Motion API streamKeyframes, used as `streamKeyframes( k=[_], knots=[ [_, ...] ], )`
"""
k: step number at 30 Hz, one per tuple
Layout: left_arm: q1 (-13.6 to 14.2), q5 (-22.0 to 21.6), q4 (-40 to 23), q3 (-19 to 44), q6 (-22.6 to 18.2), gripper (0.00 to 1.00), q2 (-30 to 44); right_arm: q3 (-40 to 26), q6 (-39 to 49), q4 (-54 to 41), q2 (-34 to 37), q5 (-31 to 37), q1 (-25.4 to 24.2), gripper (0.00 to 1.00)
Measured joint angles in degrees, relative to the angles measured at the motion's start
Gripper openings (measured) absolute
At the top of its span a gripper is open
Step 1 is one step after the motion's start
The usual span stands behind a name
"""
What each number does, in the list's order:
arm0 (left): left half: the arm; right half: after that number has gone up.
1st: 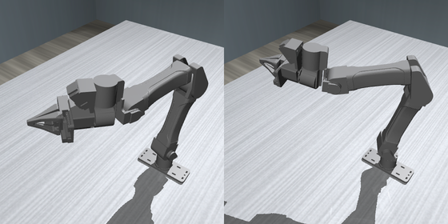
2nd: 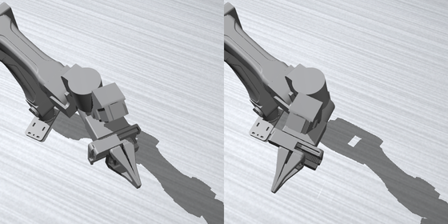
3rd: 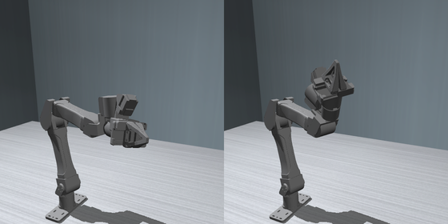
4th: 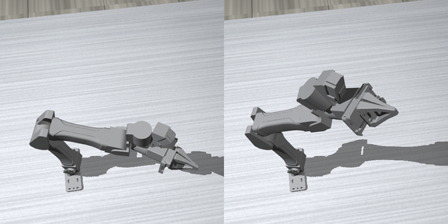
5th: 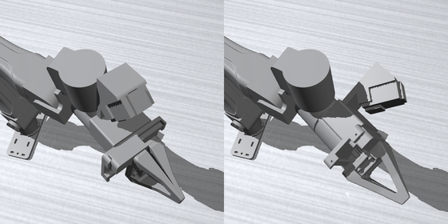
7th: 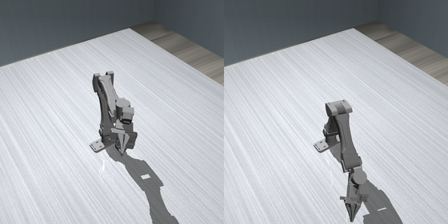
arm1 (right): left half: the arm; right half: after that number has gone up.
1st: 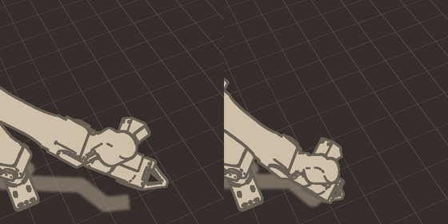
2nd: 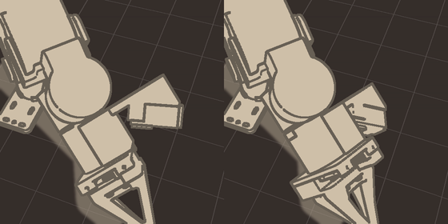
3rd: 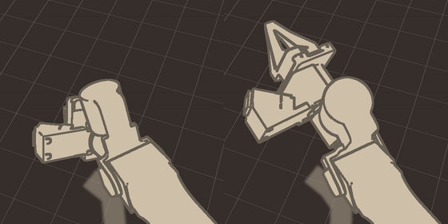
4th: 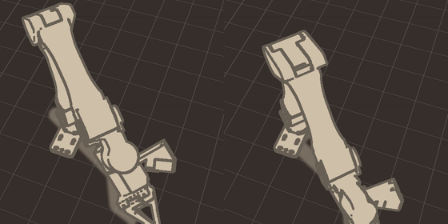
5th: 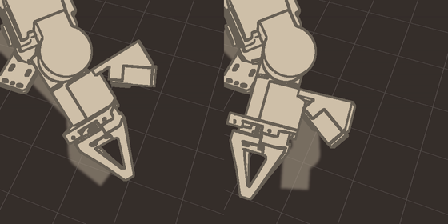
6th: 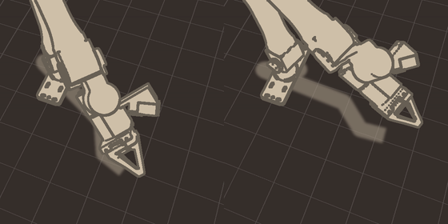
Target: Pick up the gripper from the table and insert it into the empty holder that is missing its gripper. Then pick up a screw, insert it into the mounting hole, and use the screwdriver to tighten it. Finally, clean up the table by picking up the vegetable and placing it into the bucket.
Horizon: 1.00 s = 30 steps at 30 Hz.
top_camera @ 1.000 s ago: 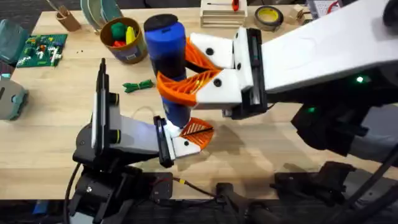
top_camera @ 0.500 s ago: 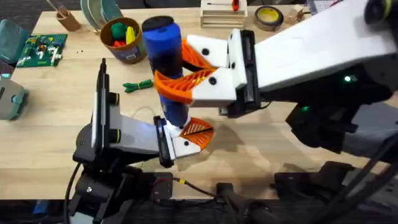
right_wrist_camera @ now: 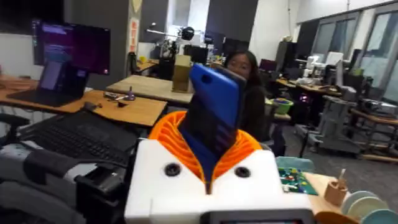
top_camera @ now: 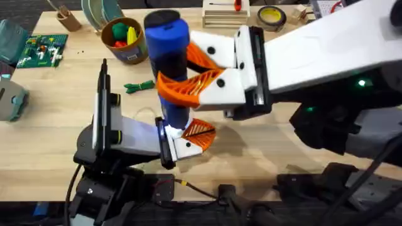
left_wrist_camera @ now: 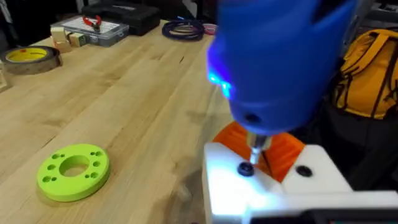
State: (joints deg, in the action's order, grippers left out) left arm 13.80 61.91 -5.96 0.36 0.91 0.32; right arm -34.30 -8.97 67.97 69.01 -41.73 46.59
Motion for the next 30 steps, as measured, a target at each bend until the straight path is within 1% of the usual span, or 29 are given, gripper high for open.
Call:
streamKeyframes(
  k=[5,30],
  knots=[
    [0.0,0.0,0.0,0.0,0.0,0.004,0.0,0.0,-0.2,-0.5,0.0,-1.3,-0.5,0.009],
    [0.0,0.0,0.0,0.0,0.0,0.004,0.0,0.0,-0.2,-2.4,0.0,-1.5,-1.4,0.009]
  ],
)
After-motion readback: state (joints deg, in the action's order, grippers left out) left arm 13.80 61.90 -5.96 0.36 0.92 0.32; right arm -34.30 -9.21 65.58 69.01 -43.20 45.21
